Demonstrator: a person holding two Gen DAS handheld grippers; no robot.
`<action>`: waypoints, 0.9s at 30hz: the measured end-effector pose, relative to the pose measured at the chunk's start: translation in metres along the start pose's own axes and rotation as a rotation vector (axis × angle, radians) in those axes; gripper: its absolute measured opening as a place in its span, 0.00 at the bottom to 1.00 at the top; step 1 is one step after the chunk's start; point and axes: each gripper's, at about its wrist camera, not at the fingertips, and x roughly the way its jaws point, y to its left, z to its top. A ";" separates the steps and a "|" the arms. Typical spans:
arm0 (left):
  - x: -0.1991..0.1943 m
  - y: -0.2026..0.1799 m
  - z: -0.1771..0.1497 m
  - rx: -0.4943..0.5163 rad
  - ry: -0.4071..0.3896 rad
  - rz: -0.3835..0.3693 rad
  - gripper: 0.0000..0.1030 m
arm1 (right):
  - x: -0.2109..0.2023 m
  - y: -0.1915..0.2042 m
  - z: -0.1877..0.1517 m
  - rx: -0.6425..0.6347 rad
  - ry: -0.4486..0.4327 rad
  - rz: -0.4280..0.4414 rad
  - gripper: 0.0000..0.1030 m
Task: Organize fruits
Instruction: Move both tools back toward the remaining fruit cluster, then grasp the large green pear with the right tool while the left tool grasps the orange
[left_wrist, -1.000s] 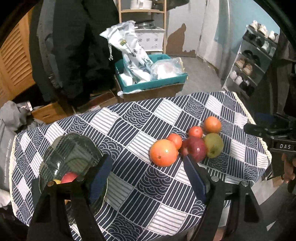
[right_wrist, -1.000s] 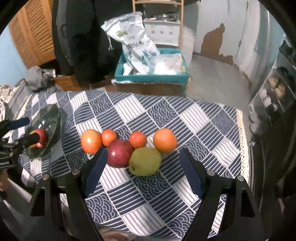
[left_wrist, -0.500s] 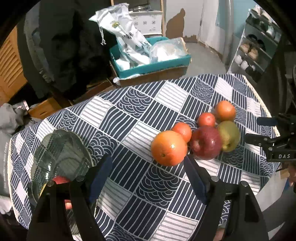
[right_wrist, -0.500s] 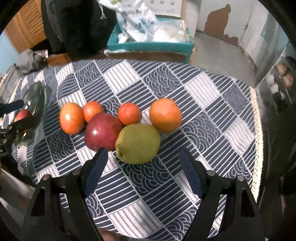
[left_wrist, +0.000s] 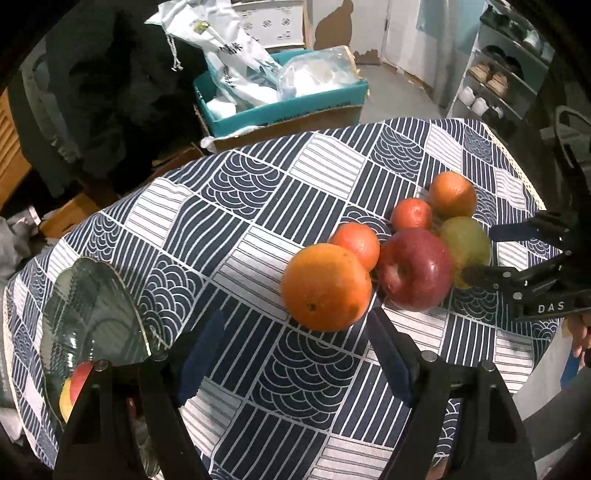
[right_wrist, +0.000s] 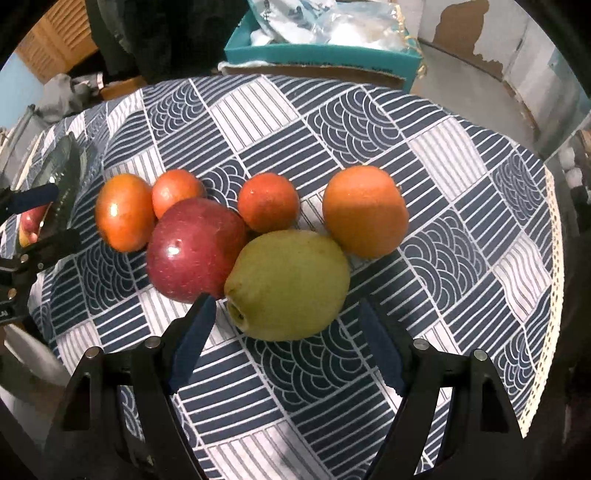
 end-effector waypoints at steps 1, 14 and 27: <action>0.002 0.000 0.000 0.002 0.002 -0.002 0.78 | 0.004 -0.001 0.000 0.001 0.009 0.005 0.77; 0.037 0.000 0.010 -0.036 0.061 -0.097 0.79 | 0.021 -0.019 -0.007 0.060 0.012 0.136 0.76; 0.060 -0.010 0.014 -0.043 0.094 -0.116 0.81 | 0.006 -0.032 -0.025 0.126 -0.019 -0.076 0.77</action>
